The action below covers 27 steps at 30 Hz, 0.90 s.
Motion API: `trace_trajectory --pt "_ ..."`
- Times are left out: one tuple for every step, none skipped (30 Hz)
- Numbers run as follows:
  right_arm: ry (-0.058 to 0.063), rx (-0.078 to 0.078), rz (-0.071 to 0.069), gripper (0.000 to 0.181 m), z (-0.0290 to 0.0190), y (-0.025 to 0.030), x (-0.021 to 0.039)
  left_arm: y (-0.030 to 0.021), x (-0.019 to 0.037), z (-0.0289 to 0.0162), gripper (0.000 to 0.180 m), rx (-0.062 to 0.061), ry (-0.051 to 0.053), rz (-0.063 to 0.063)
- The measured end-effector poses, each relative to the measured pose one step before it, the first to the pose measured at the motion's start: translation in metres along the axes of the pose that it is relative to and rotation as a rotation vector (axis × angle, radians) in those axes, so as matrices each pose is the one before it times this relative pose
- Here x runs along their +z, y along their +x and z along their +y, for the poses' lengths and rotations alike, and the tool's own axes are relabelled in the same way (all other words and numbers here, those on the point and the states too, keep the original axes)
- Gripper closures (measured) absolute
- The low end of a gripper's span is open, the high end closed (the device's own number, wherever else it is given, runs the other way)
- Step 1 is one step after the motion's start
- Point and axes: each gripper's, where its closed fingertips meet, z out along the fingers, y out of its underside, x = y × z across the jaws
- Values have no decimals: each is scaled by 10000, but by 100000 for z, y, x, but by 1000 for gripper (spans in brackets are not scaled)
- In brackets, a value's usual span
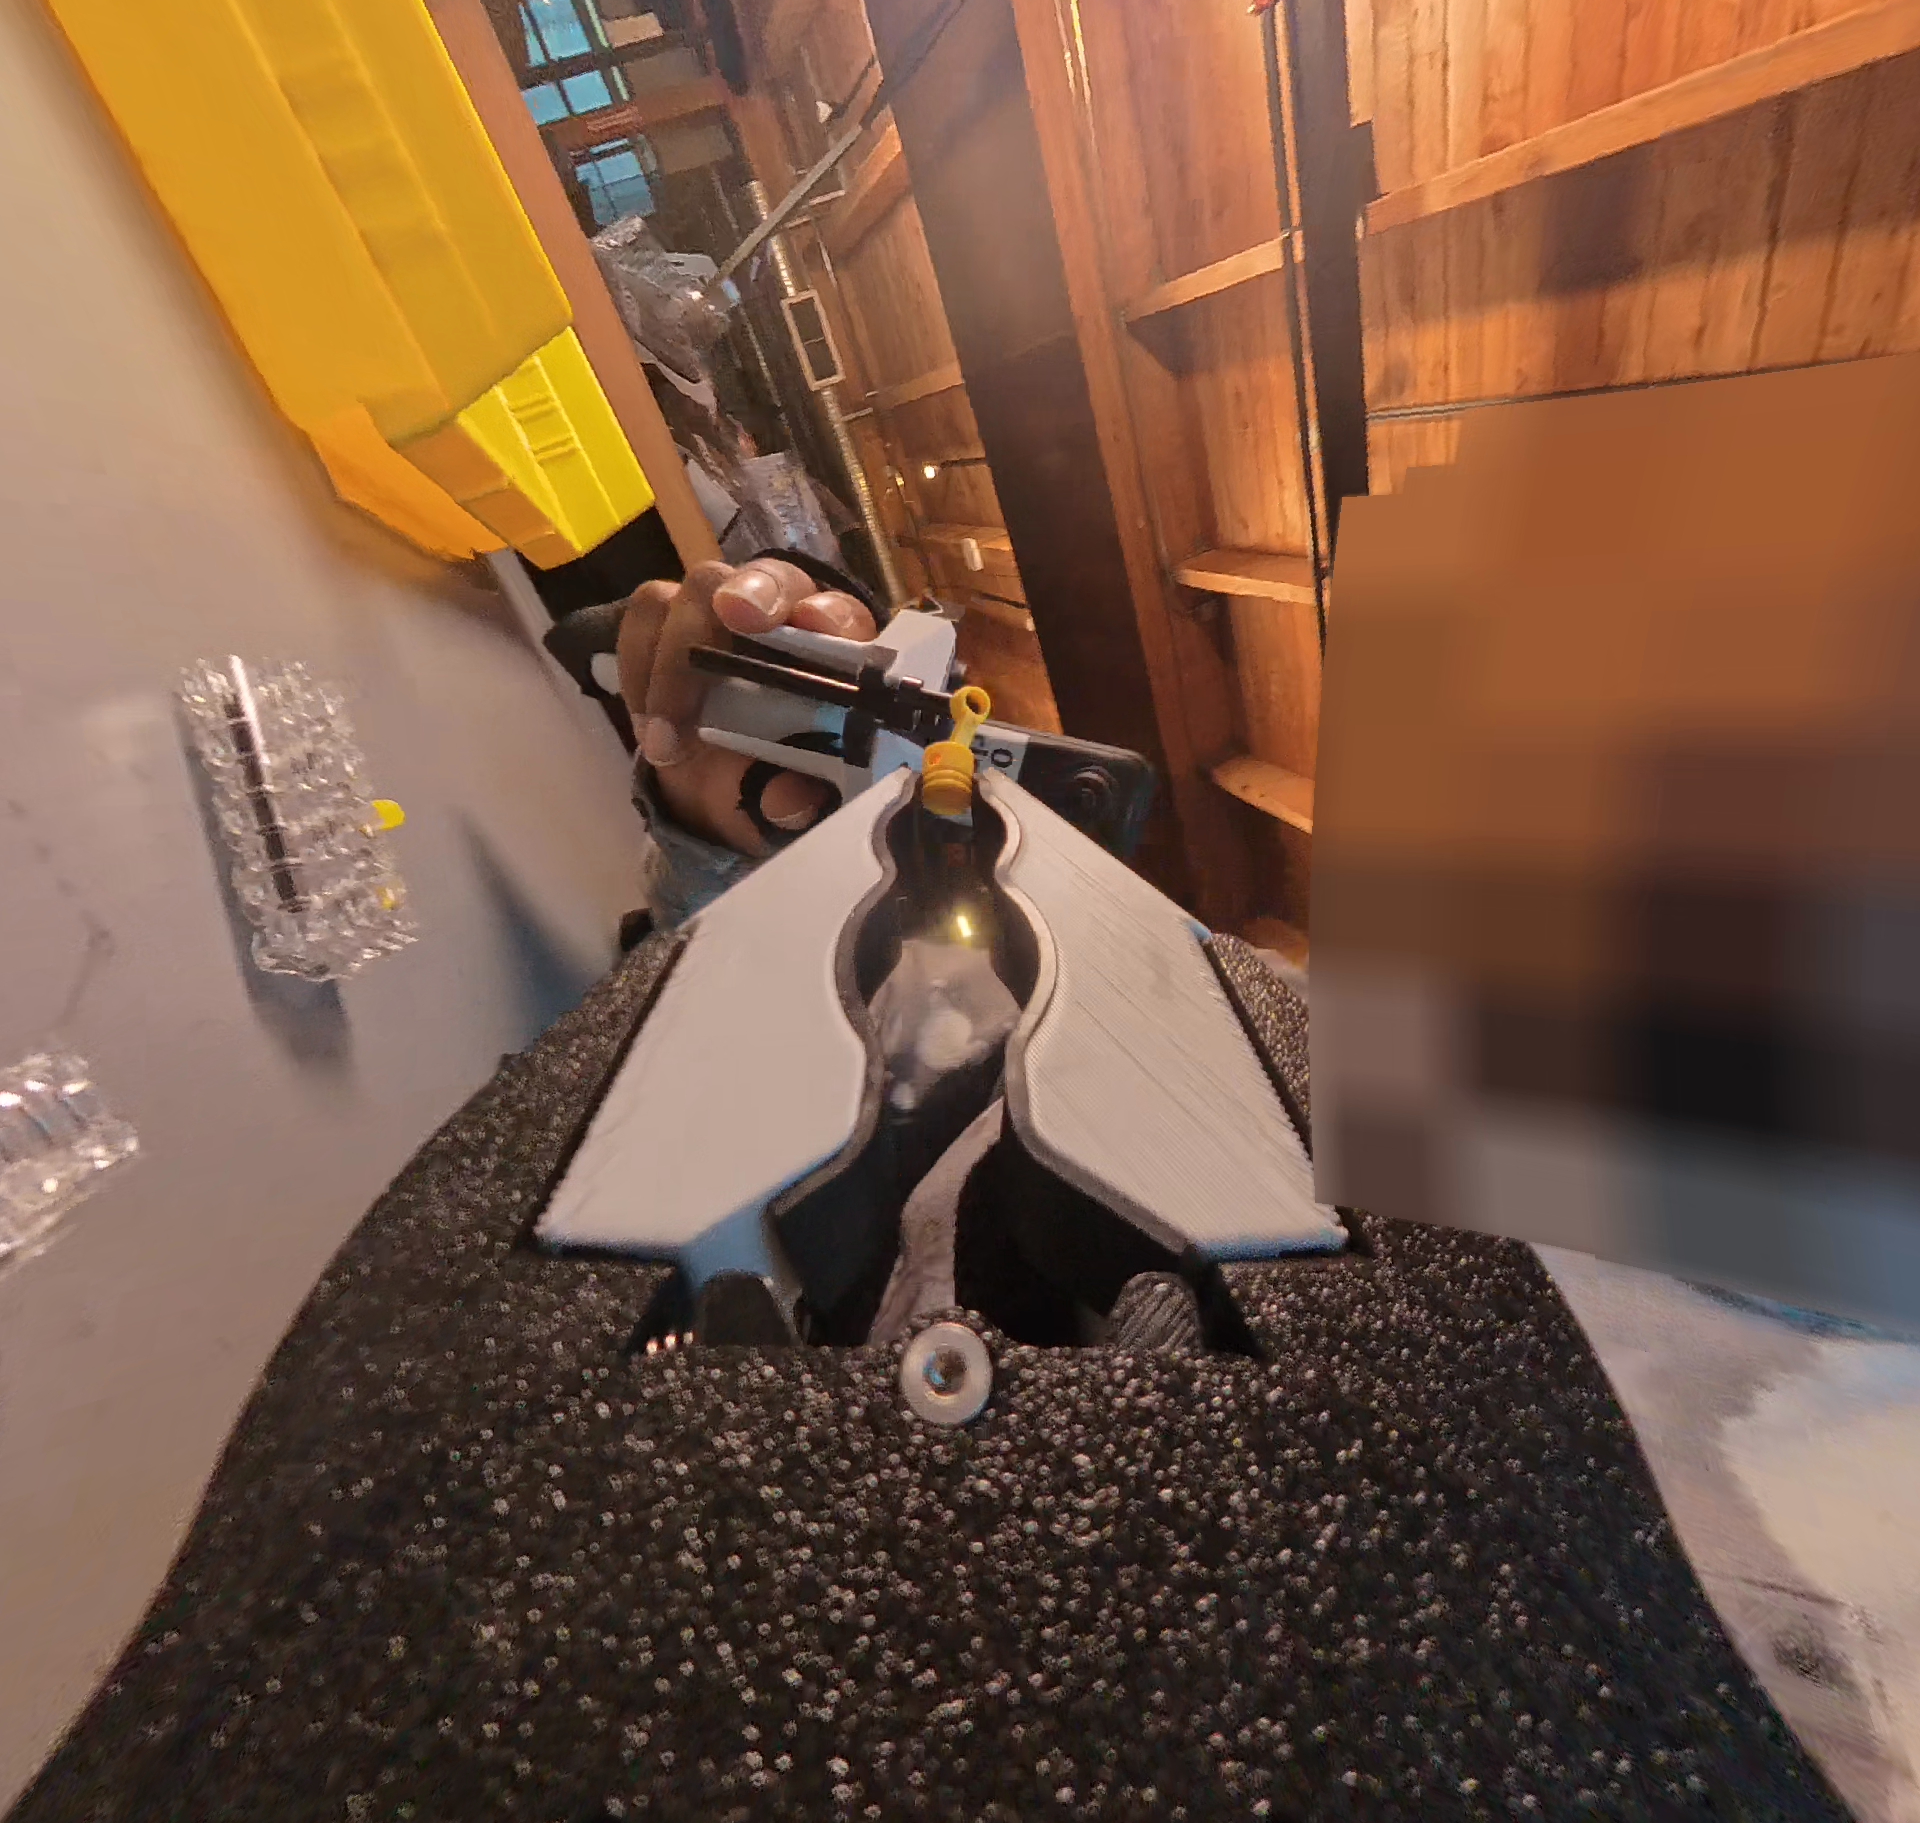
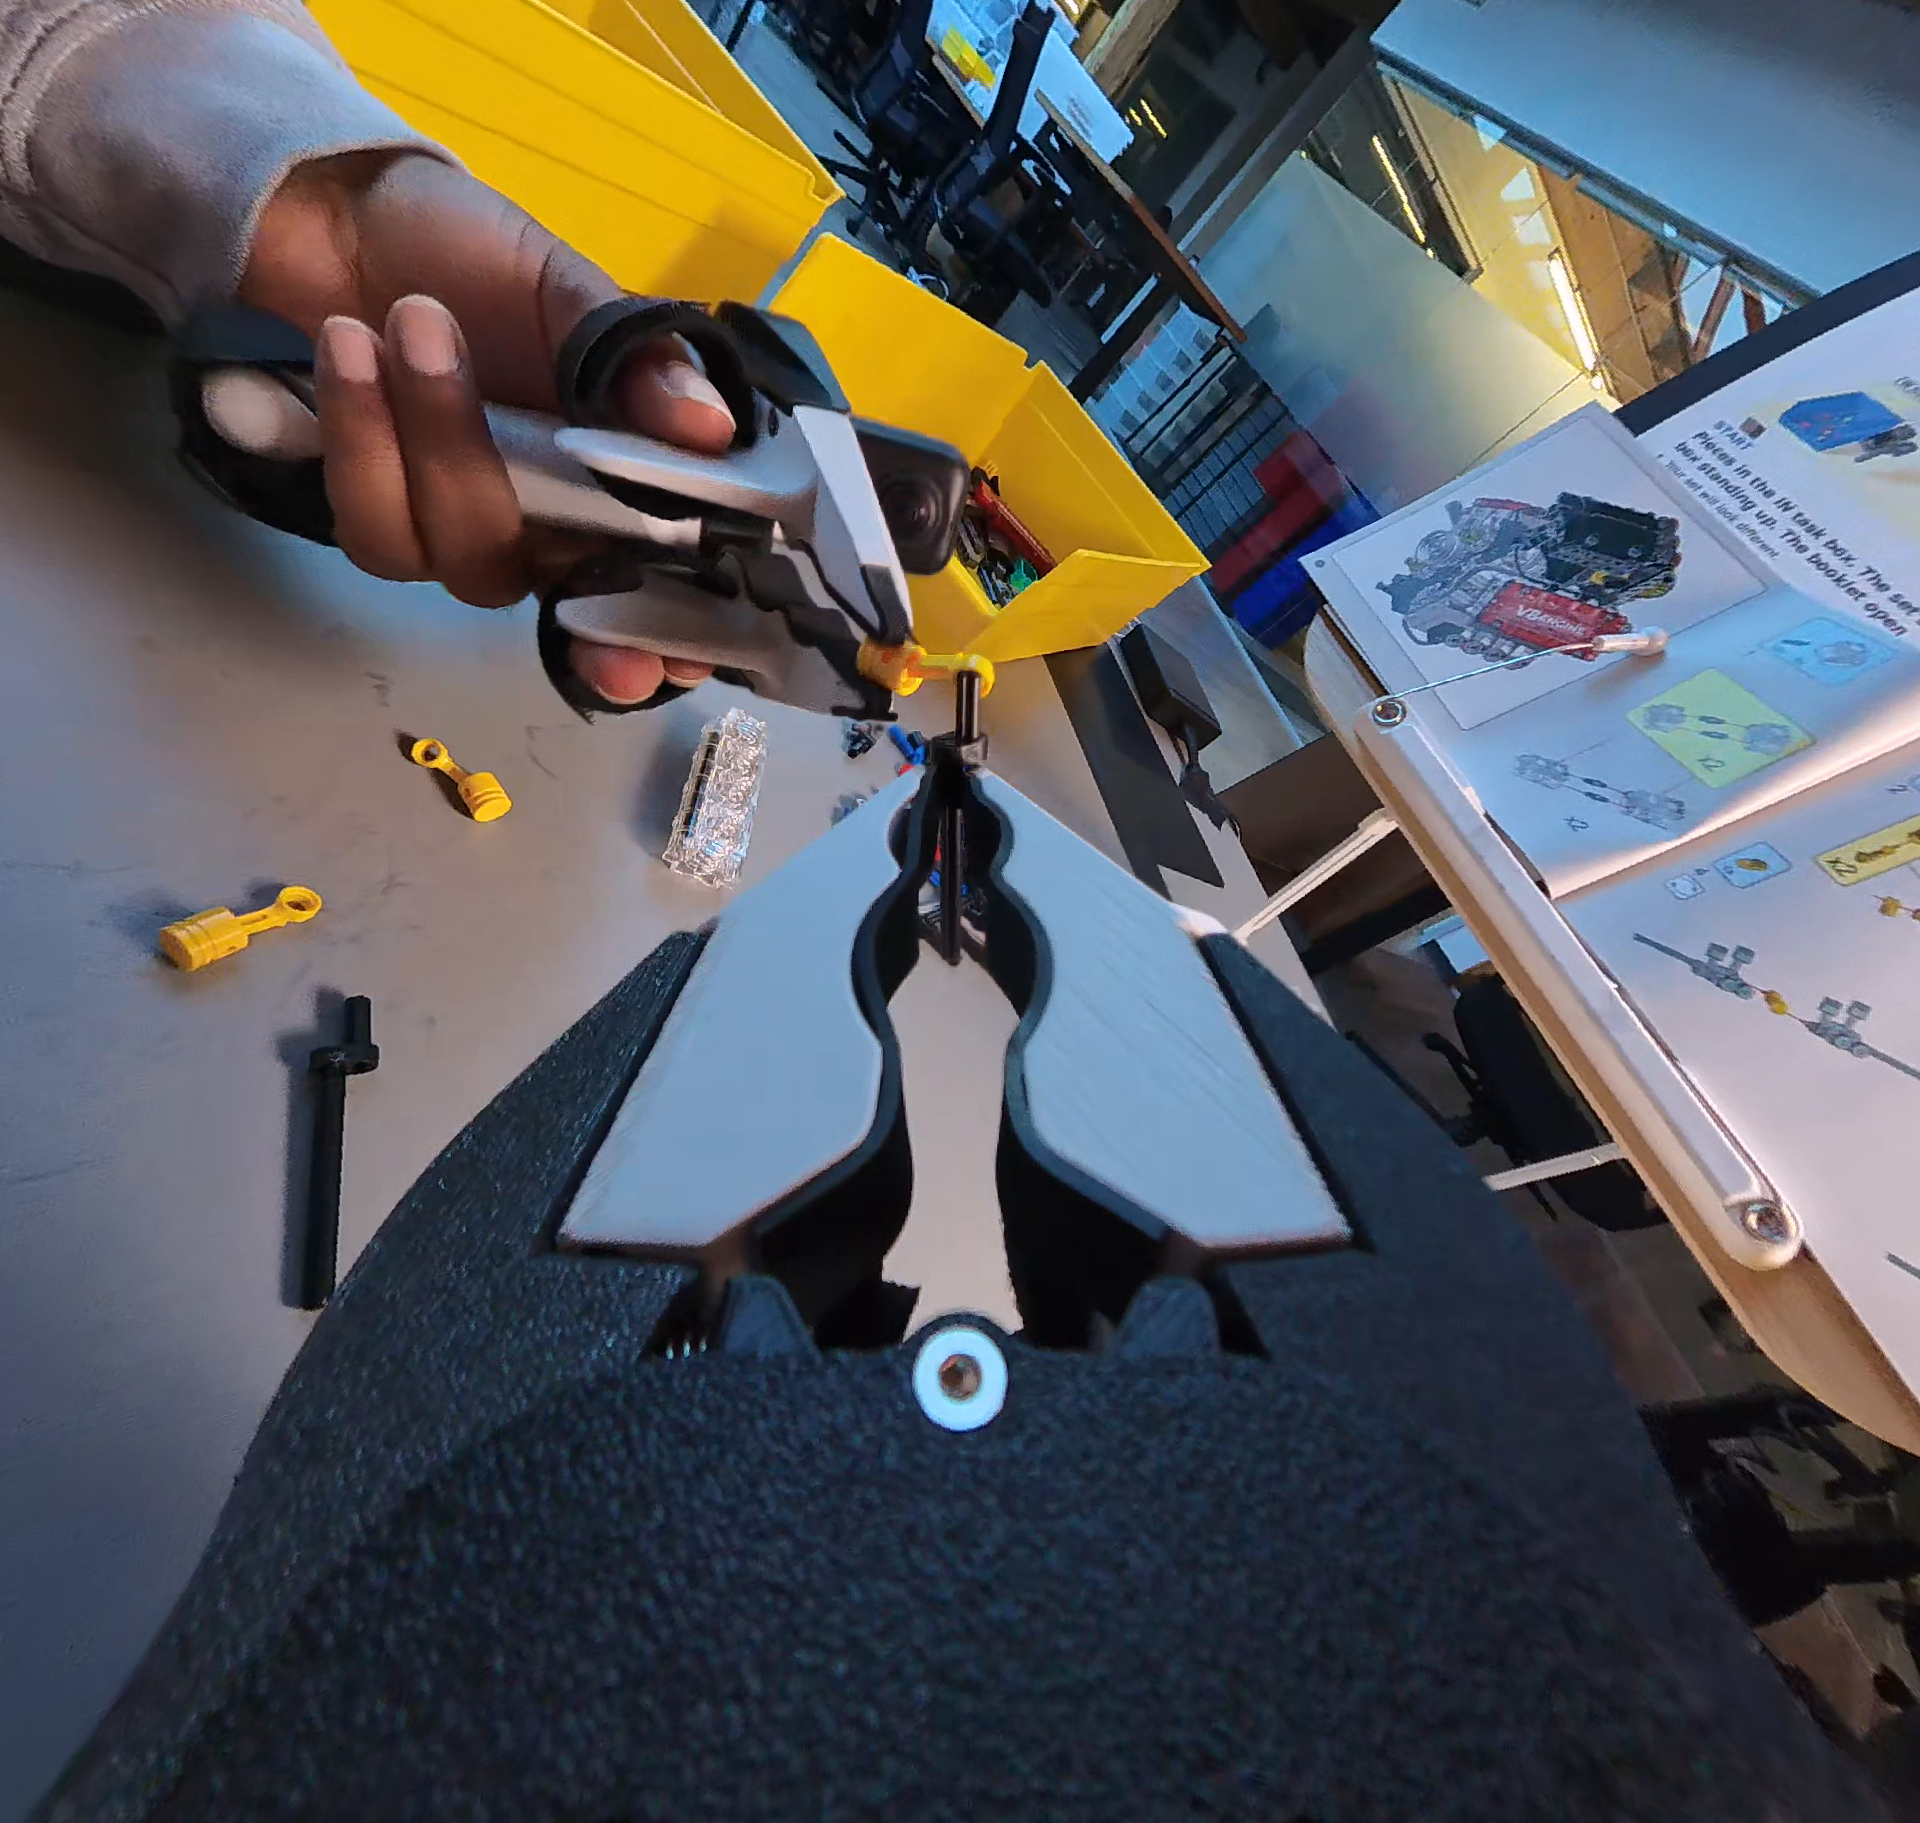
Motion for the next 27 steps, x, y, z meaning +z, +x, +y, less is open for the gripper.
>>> trace_trajectory --pt "-97 62 -31 177 189 -52 70 -169 -6 107 173 497 -171 -354" --pt "-129 106 -62 177 248 -79 89 -180 2 129 173 549 -186 -388" --pt "-83 109 -74 177 188 -98 82 -176 6 126 174 561 -189 -388" --pt "-45 71 -77 177 128 -115 50 -124 -2 112 174 483 -174 -329" --pt "-38 23 -50 177 82 -76 40 -121 -22 72 173 368 -135 -271" --pt "-53 3 -44 177 89 -69 38 -122 -34 39 173 266 -86 -214" --pt "-36 -19 -39 177 67 -71 21 -153 -36 46 173 195 -75 -190" --pt "-50 -33 -34 177 85 -80 34 -198 -34 61 173 138 -64 -180" --pt "-46 -60 -21 178 93 -77 23 -176 -10 106 173 116 -89 -150" --pt "-48 -50 -20 178 91 -82 41 -136 -2 107 173 66 -89 -111" --pt "-52 -9 -14 177 110 -50 47 -147 -13 70 173 4 -55 -97" --pt "-41 37 -56 177 110 -89 54 -143 -12 87 173 -31 -55 -85" --pt "-37 34 -62 178 105 -96 48 -159 -1 97 173 -45 -57 -89" --pt "-89 -21 -58 178 182 -108 59 -215 3 121 173 -22 -73 -137" --pt "-160 -92 -41 178 276 -89 78 -269 10 141 173 37 -85 -192" --pt "-212 -154 -31 178 313 -112 85 -344 13 223 173 87 -154 -266" --pt "-237 -221 -37 178 299 -173 120 -359 29 273 173 147 -195 -293" --pt "-204 -251 -48 178 215 -234 126 -373 35 312 173 186 -228 -306" --pt "-198 -230 -63 178 219 -265 139 -342 24 324 173 190 -238 -280" --pt "-145 -208 -70 178 186 -259 107 -302 28 318 173 138 -230 -232" --pt "-33 -119 -99 178 87 -253 83 -247 27 253 173 57 -178 -164" --pt "143 19 -172 178 -192 -321 15 -267 29 259 173 4 -165 -136" --pt "66 49 -110 178 -82 -183 36 -111 44 235 173 -21 -140 -7" --pt "25 -80 -85 178 3 -186 26 49 56 249 173 -119 -149 108" --pt "22 -59 -64 178 -26 -167 34 1 53 211 173 -55 -122 54" --pt "3 -3 -69 178 -7 -151 37 -51 54 188 173 0 -103 -12" --pt "23 73 -63 179 0 -104 50 -22 46 152 173 31 -101 -20"
